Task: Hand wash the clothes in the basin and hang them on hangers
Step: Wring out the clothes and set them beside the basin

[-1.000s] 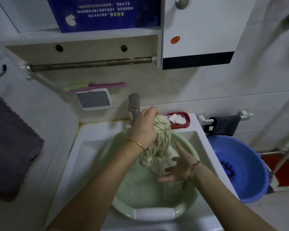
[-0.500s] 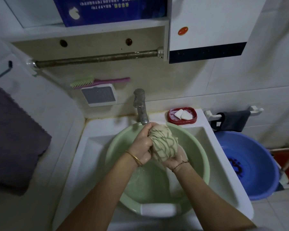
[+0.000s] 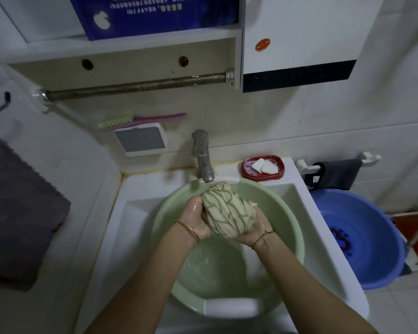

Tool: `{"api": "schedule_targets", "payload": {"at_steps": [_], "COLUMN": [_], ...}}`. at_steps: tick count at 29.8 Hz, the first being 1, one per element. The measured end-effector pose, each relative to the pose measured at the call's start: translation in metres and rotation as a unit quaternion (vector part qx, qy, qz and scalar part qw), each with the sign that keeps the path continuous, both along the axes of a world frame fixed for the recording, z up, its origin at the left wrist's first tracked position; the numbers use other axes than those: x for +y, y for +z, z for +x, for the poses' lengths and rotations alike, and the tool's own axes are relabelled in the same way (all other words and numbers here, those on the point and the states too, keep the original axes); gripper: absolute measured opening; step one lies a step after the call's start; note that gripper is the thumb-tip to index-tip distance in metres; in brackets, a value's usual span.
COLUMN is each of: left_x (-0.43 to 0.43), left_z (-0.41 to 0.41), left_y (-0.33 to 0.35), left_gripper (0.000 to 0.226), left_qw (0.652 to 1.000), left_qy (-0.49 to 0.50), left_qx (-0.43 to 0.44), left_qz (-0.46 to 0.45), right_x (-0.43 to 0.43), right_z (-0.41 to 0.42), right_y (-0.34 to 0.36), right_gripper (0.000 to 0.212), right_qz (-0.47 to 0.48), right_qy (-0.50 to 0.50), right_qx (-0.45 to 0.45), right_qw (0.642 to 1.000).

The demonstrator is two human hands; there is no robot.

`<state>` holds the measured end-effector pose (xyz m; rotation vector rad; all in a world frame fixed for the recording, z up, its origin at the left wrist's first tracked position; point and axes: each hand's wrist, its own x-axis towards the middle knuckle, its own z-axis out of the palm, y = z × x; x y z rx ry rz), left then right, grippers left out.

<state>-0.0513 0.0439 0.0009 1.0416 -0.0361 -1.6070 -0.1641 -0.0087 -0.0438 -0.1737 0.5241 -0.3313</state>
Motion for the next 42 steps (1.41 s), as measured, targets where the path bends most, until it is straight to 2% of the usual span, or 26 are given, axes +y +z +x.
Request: {"api": "schedule_targets", "payload": {"at_steps": [3,6,9,10,13,14,16,17,19,21,22,25,27,28,29,31,32,34,36,37,39,42], "left_x": [-0.001,-0.006,-0.014,-0.015,-0.019,-0.020,-0.018,-0.014,-0.001,0.010,0.014,0.021,0.022,0.022,0.023,0.022,0.021,0.017,0.011,0.009,0.007,0.004], "left_z": [-0.001,0.008,0.015,0.016,0.020,0.020,0.017,0.016,0.019,0.027,0.033,0.045,0.049,0.052,0.052,0.043,0.038,0.031,0.023,0.021,0.012,-0.004], "left_y": [-0.001,-0.007,-0.020,-0.021,-0.021,-0.018,-0.012,-0.010,-0.005,0.001,0.001,0.010,0.011,0.011,0.011,0.010,0.007,-0.002,-0.010,-0.011,-0.007,-0.008], "left_gripper": [0.048,0.032,0.029,0.030,0.057,0.059,0.037,0.033,0.052,0.060,0.061,0.062,0.060,0.053,0.044,0.024,0.021,0.028,0.043,0.052,0.048,0.063], "left_qw": [1.000,0.994,0.989,0.986,0.984,0.982,0.968,0.954,0.910,0.844,0.814,0.749,0.724,0.732,0.761,0.832,0.854,0.884,0.932,0.958,0.985,0.997], "left_qy": [0.016,0.104,0.146,0.160,0.170,0.173,0.190,0.186,0.127,-0.005,-0.081,-0.273,-0.342,-0.347,-0.331,-0.237,-0.177,-0.050,0.033,0.046,0.057,0.042], "left_qx": [-0.015,-0.038,-0.026,-0.034,-0.058,-0.069,-0.162,-0.234,-0.391,-0.526,-0.564,-0.590,-0.589,-0.577,-0.550,-0.495,-0.486,-0.464,-0.360,-0.283,-0.152,-0.040], "left_qz": [-0.019,-0.011,0.002,0.008,-0.017,-0.031,-0.038,-0.033,-0.061,-0.101,-0.112,-0.126,-0.109,-0.100,-0.092,-0.077,-0.063,-0.031,-0.003,0.010,0.050,0.048], "right_x": [-0.004,-0.010,-0.011,-0.009,-0.008,-0.008,-0.009,-0.011,-0.017,-0.023,-0.026,-0.032,-0.032,-0.031,-0.030,-0.029,-0.027,-0.021,-0.016,-0.012,-0.004,0.005], "right_z": [-0.005,-0.013,-0.015,-0.014,-0.012,-0.012,-0.011,-0.011,-0.013,-0.019,-0.021,-0.026,-0.029,-0.030,-0.030,-0.031,-0.031,-0.029,-0.024,-0.020,-0.011,0.000], "right_y": [-0.004,-0.005,-0.002,0.001,-0.001,-0.001,-0.001,-0.002,-0.005,-0.007,-0.006,-0.003,0.000,0.002,0.003,0.009,0.012,0.018,0.018,0.019,0.021,0.025], "right_gripper": [0.031,0.024,0.044,0.045,0.047,0.046,0.038,0.035,0.037,0.035,0.033,0.025,0.019,0.017,0.019,0.034,0.040,0.047,0.056,0.054,0.037,0.033], "right_qz": [-0.013,-0.045,-0.050,-0.055,-0.058,-0.051,-0.020,-0.008,0.015,0.027,0.028,0.009,-0.005,-0.019,-0.036,-0.063,-0.088,-0.183,-0.293,-0.339,-0.430,-0.581], "right_qy": [-0.013,0.000,0.014,0.021,-0.010,-0.026,-0.047,-0.051,-0.064,-0.064,-0.064,-0.048,-0.043,-0.042,-0.043,-0.056,-0.059,-0.061,-0.086,-0.099,-0.142,-0.165], "right_qx": [-0.024,-0.011,0.010,0.025,0.069,0.073,0.079,0.092,0.127,0.163,0.177,0.206,0.215,0.218,0.212,0.177,0.160,0.152,0.172,0.196,0.272,0.400], "right_qw": [1.000,0.999,0.999,0.998,0.996,0.996,0.996,0.994,0.990,0.984,0.982,0.977,0.976,0.975,0.976,0.981,0.981,0.969,0.937,0.915,0.849,0.689]}}
